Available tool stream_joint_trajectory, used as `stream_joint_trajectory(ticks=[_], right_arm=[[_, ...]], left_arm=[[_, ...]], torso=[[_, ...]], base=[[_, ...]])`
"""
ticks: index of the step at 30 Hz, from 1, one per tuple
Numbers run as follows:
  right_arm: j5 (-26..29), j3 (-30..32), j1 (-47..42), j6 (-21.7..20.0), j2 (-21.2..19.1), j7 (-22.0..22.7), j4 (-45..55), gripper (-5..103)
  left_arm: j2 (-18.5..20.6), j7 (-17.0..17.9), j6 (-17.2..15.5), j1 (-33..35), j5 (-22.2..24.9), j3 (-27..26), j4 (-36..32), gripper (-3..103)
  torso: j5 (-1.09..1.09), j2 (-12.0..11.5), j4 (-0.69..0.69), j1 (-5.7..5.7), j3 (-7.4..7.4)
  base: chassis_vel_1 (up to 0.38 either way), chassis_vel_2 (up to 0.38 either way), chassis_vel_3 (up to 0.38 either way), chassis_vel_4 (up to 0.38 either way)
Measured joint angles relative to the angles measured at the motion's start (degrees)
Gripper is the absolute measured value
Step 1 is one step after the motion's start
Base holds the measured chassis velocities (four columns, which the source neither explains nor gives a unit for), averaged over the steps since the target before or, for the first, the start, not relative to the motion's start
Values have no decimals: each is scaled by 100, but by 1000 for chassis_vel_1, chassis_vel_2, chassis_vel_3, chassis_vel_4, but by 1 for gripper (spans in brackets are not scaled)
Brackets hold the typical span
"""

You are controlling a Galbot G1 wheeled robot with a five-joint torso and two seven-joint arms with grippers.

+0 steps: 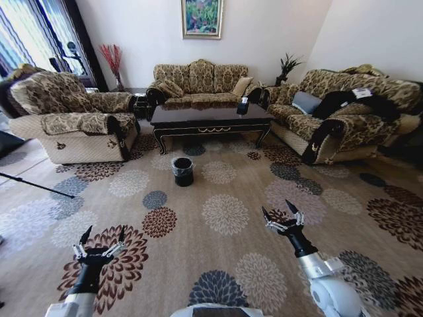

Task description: Move to the front of the table and pick up the trash from the floor, then place it into the trash bin.

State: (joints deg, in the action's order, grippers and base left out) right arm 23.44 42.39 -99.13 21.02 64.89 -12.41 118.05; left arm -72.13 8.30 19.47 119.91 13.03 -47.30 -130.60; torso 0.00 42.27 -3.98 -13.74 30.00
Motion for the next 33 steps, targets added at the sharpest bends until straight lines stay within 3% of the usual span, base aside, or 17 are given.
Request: stream_joint_trajectory(ticks=[33], right_arm=[[0, 0, 0, 0, 0, 0, 0, 100]], left_arm=[[0, 0, 0, 0, 0, 0, 0, 100]], torso=[[0, 862, 0, -367, 497]], base=[[0, 0, 0, 0]])
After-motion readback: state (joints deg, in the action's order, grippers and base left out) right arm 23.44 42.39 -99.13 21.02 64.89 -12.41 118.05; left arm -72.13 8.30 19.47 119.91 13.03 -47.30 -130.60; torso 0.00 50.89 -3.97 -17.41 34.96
